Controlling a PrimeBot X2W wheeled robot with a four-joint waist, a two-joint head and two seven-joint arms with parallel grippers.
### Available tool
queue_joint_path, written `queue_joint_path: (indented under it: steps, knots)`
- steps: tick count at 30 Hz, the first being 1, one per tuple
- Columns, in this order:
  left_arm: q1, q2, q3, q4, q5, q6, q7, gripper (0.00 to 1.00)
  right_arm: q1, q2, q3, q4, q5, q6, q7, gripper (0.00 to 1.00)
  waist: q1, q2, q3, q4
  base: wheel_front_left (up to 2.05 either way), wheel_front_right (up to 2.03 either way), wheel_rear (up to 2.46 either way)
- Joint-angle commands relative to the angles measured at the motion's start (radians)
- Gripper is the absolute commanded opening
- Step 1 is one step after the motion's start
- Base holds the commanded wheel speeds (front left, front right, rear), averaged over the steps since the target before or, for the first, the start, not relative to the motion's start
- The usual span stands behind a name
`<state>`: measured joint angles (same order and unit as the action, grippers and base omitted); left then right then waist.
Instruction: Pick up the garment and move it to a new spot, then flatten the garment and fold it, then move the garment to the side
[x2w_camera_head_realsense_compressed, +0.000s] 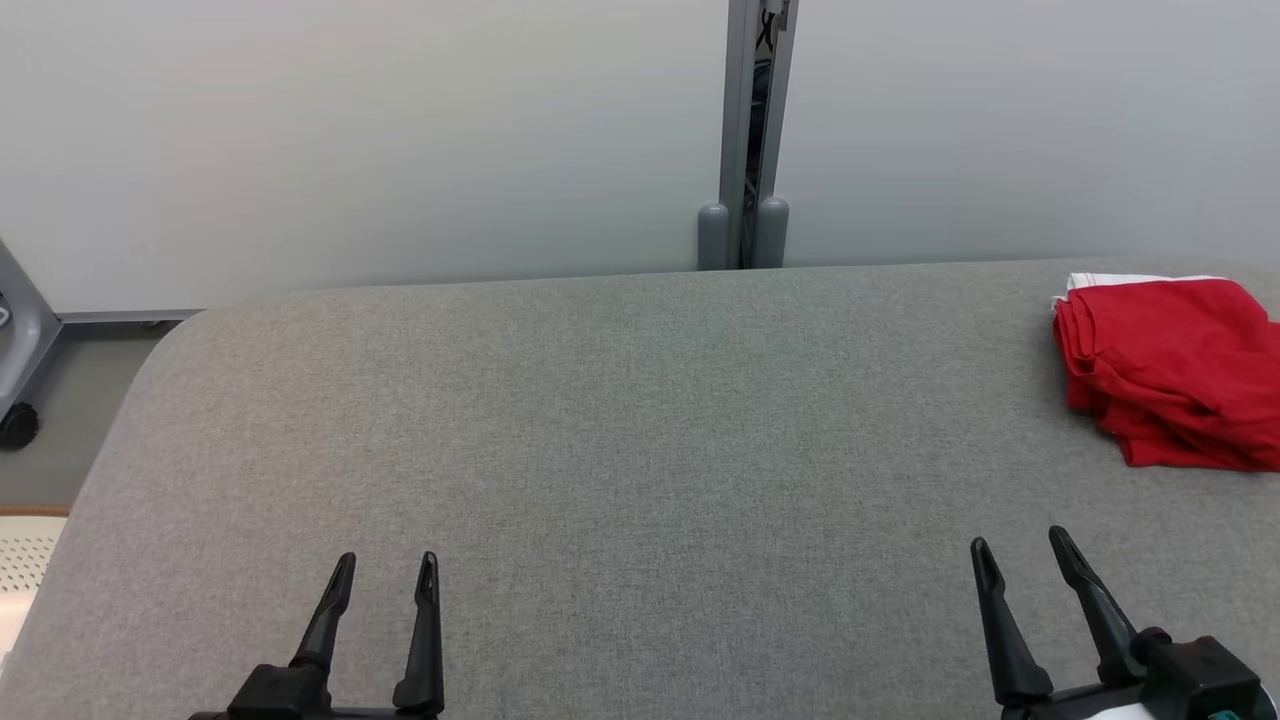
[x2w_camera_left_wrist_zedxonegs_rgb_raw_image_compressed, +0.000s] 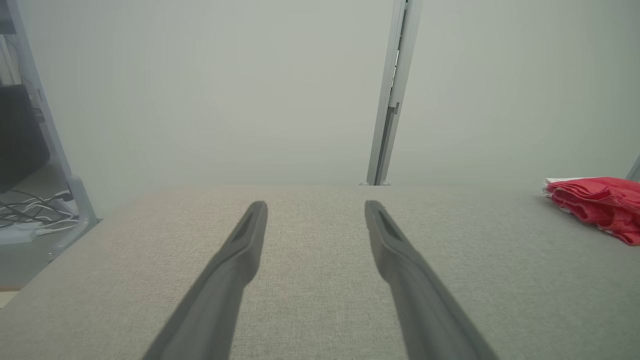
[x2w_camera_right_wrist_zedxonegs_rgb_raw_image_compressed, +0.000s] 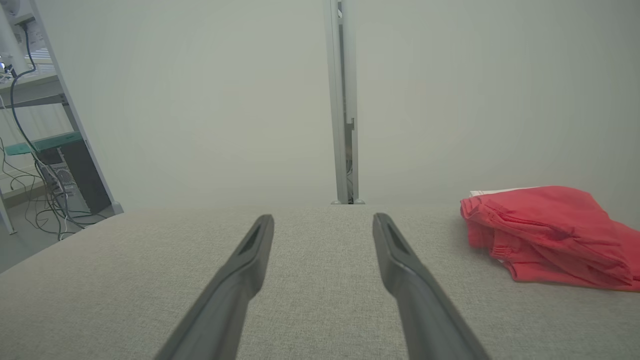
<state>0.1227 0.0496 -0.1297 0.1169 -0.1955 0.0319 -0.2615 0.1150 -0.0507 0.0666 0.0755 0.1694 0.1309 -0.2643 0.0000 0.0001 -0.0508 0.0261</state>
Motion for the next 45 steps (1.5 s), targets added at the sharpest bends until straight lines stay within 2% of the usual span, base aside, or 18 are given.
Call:
queue_joint_path:
  steps: [1,12,13,15,30,45]
  knots:
    - [0.005,0.003,0.003,0.002,-0.003,-0.002,-0.003,1.00,0.013,-0.002,-0.001,0.001,0.008,0.000,0.000,1.00,0.0000,-0.0001,0.004,-0.005,0.00,0.00,0.00]
    - [-0.002,0.003,0.006,0.003,0.013,0.003,-0.004,1.00,0.007,-0.002,-0.008,0.004,0.016,0.000,0.000,1.00,0.0000,-0.0001,0.004,-0.010,0.00,0.00,0.00]
    - [0.000,0.000,0.001,0.006,0.008,-0.001,0.000,0.00,0.002,0.001,-0.002,0.007,0.015,0.000,0.000,0.00,0.0000,-0.0001,0.004,-0.010,0.00,0.00,0.00]
    - [0.007,-0.002,-0.002,0.024,0.006,-0.002,0.004,0.00,0.006,0.004,0.002,0.022,0.017,0.000,0.000,0.00,0.0000,-0.0001,0.004,-0.011,0.00,0.00,0.00]
    - [-0.068,0.003,0.019,0.071,-0.286,-0.034,0.061,0.00,-0.048,-0.017,-0.031,0.058,0.321,0.000,0.067,0.00,0.0000,-0.0001,0.011,-0.012,0.00,0.00,0.00]
    - [-0.130,0.005,0.041,0.105,-0.526,-0.062,0.111,0.00,-0.094,-0.028,-0.067,0.091,0.567,0.000,0.129,0.00,0.0000,-0.0001,0.017,-0.014,0.00,0.00,0.00]
